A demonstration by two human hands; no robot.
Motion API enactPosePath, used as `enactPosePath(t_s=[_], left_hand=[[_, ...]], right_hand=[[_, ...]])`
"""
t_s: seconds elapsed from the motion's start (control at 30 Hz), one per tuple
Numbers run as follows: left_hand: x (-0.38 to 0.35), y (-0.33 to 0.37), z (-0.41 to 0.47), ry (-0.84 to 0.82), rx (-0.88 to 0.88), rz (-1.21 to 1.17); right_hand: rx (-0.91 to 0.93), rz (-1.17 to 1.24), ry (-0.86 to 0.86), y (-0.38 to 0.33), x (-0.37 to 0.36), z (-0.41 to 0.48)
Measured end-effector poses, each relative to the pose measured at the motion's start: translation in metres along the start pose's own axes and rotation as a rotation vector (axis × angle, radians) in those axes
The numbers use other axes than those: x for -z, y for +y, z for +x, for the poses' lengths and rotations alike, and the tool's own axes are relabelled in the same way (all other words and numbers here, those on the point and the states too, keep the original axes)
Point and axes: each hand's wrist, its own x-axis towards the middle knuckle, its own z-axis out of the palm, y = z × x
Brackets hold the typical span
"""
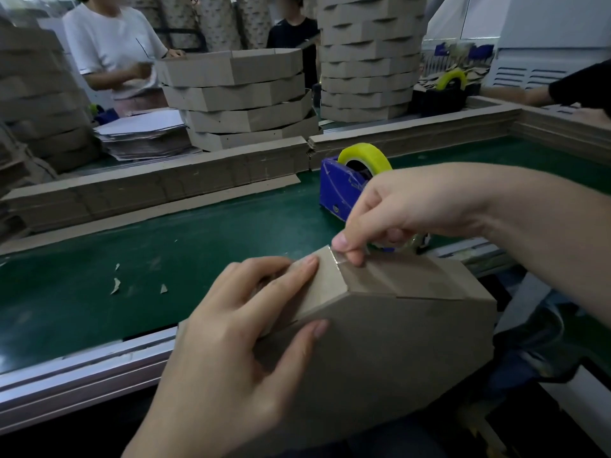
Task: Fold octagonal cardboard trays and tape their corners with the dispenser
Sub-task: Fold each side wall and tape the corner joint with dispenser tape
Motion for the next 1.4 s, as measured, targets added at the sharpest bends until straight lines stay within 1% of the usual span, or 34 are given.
enactPosePath(t_s=[0.13,0.23,0.3,0.4,0.47,0.57,0.6,0.67,0.73,0.77,0.83,0.93,0.97,1.07,1.1,1.13,1.2,1.27,1.33,1.4], left_hand=[[0.0,0.001,-0.003,-0.013,0.0,-0.012],[0.002,-0.001,-0.008,0.003,0.004,-0.032],[0.005,-0.002,-0.01,-0.001,0.009,-0.047],[0.008,-0.004,-0.012,-0.015,0.021,-0.04],[0.014,-0.008,-0.014,0.009,0.058,-0.034],[0.025,-0.004,-0.007,0.04,0.091,0.026],[0.025,0.001,-0.001,0.019,0.057,0.103],[0.019,0.017,0.014,-0.066,-0.073,0.312],[0.013,0.029,0.024,-0.155,-0.148,0.442],[0.013,0.032,0.028,-0.189,-0.141,0.461],[0.02,0.032,0.031,-0.232,-0.112,0.423],[0.033,0.025,0.026,-0.182,-0.103,0.339],[0.036,0.022,0.024,-0.152,-0.092,0.312],[0.04,0.013,0.015,-0.05,-0.037,0.197],[0.04,0.011,0.012,-0.022,-0.01,0.15],[0.039,0.008,0.008,0.007,0.016,0.105],[0.035,0.004,-0.003,0.06,0.064,0.023],[0.029,0.0,-0.016,0.096,0.099,-0.037],[0.022,-0.004,-0.028,0.118,0.144,-0.09],[0.02,-0.01,-0.039,0.125,0.191,-0.139]], right_hand=[[-0.072,-0.12,-0.042,-0.001,0.001,-0.001],[-0.178,-0.342,0.019,0.001,-0.001,0.0],[-0.193,-0.378,0.066,0.01,-0.001,0.002],[-0.088,-0.283,0.046,0.029,-0.002,-0.002],[-0.028,-0.158,0.017,0.037,-0.004,-0.009],[0.018,-0.011,0.041,0.039,-0.01,-0.013],[0.035,-0.005,0.063,0.037,-0.014,-0.011],[0.101,0.048,0.092,0.031,-0.023,-0.006],[0.168,0.188,0.126,0.03,-0.028,-0.001],[0.183,0.231,0.156,0.033,-0.03,-0.001],[0.205,0.304,0.201,0.048,-0.031,-0.006],[0.163,0.407,0.222,0.071,-0.032,-0.016],[0.154,0.374,0.229,0.076,-0.033,-0.019],[0.171,0.174,0.252,0.076,-0.027,-0.03],[0.176,0.112,0.287,0.073,-0.024,-0.033],[0.192,0.039,0.346,0.07,-0.021,-0.037],[0.232,-0.111,0.524,0.064,-0.02,-0.043],[0.254,-0.201,0.683,0.06,-0.02,-0.048],[0.26,-0.236,0.741,0.058,-0.024,-0.049],[0.263,-0.254,0.722,0.059,-0.035,-0.044]])
